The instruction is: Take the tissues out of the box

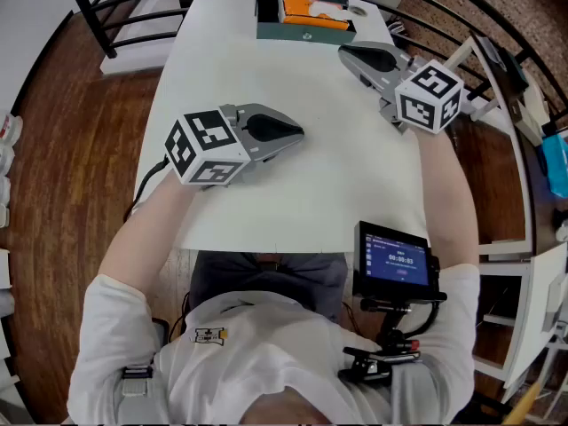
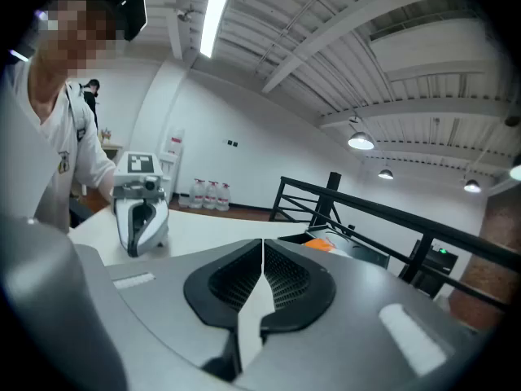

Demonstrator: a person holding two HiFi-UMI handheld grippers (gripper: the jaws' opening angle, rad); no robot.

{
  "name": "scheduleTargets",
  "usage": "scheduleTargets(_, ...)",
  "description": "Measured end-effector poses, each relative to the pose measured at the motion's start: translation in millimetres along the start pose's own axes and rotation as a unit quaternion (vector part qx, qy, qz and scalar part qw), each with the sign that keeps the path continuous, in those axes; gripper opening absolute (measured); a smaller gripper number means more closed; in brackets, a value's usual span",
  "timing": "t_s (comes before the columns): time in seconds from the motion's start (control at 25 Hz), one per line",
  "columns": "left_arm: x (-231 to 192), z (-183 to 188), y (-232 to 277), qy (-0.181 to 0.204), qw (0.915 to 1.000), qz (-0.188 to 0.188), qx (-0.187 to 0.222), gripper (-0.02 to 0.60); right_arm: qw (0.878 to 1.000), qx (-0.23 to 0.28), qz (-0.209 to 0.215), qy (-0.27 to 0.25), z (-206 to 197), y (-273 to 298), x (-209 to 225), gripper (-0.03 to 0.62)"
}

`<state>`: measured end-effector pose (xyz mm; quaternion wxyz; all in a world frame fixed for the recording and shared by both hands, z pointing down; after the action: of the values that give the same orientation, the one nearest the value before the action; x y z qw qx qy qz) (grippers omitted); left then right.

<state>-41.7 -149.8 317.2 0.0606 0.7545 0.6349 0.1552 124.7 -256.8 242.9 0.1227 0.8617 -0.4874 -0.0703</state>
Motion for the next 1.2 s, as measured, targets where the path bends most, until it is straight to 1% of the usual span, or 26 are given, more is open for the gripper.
scheduleTargets(0.12, -31.5, 25.5, -4.0, 0.012, 0.9997, 0.023, 0.005, -0.002, 0.999, -0.025, -0.029, -0.033, 21.5, 9.6, 32.9, 0.006)
scheduleTargets(0.24, -84.8, 32.1, -4.2, -0.002, 0.9987, 0.038, 0.032, -0.002, 0.996, -0.058, -0.043, -0.059, 27.9, 40.3, 70.6, 0.033)
scheduleTargets(0.32, -116.7, 26.6, -0.5, -0.018, 0.9979, 0.046, 0.042, -0.002, 0.992, -0.088, -0.048, -0.082, 27.7, 64.5, 93.4, 0.075)
scheduleTargets(0.4, -136.1, 16.8, 6.5, -0.026, 0.9979, 0.049, 0.035, -0.002, 0.986, -0.121, -0.046, -0.107, 26.4, 84.8, 110.9, 0.122)
scheduleTargets(0.48, -146.4, 7.2, 15.8, -0.028, 0.9983, 0.045, 0.023, -0.002, 0.979, -0.156, -0.039, -0.129, 24.3, 99.8, 125.6, 0.204)
scheduleTargets(0.56, -153.6, 1.6, 22.6, -0.028, 0.9983, 0.045, 0.023, -0.002, 0.972, -0.185, -0.024, -0.142, 21.4, 112.3, 136.7, 0.275)
scheduleTargets(0.64, -162.0, -0.5, 26.1, -0.029, 0.998, 0.047, 0.031, -0.002, 0.969, -0.199, -0.003, -0.144, 19.6, 123.0, 144.1, 0.299)
scheduleTargets(0.72, -171.5, -1.2, 29.2, -0.03, 0.9973, 0.053, 0.041, -0.002, 0.968, -0.205, 0.012, -0.141, 17.6, 130.9, 149.5, 0.309)
scheduleTargets(0.84, -183.4, -4.6, 35.2, -0.038, 0.9961, 0.063, 0.049, -0.002, 0.965, -0.223, 0.018, -0.14, 8.0, 138.4, 159.0, 0.31)
scheduleTargets(0.92, -186.6, -10.9, 39.3, -0.043, 0.996, 0.065, 0.044, -0.002, 0.965, -0.227, 0.02, -0.127, -0.4, 139.9, 166.0, 0.289)
scheduleTargets(1.04, -187.1, -18.3, 41.8, -0.043, 0.9966, 0.062, 0.034, -0.002, 0.969, -0.22, 0.031, -0.103, -6.1, 139.7, 171.2, 0.248)
scheduleTargets(1.2, -184.2, -20.0, 39.3, -0.033, 0.9973, 0.058, 0.029, -0.002, 0.97, -0.22, 0.033, -0.099, -8.0, 142.8, 170.2, 0.22)
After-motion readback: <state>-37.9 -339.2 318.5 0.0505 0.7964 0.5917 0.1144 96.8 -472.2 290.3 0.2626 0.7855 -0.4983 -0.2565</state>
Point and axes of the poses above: the fingertips, and each gripper's own axes: y forward along the fingers, x to its right, z out of its top, the point moved 7 cm from there along -y, backward along the fingers, and after that the axes turned 13 degrees about y, right-handed, at the moved point
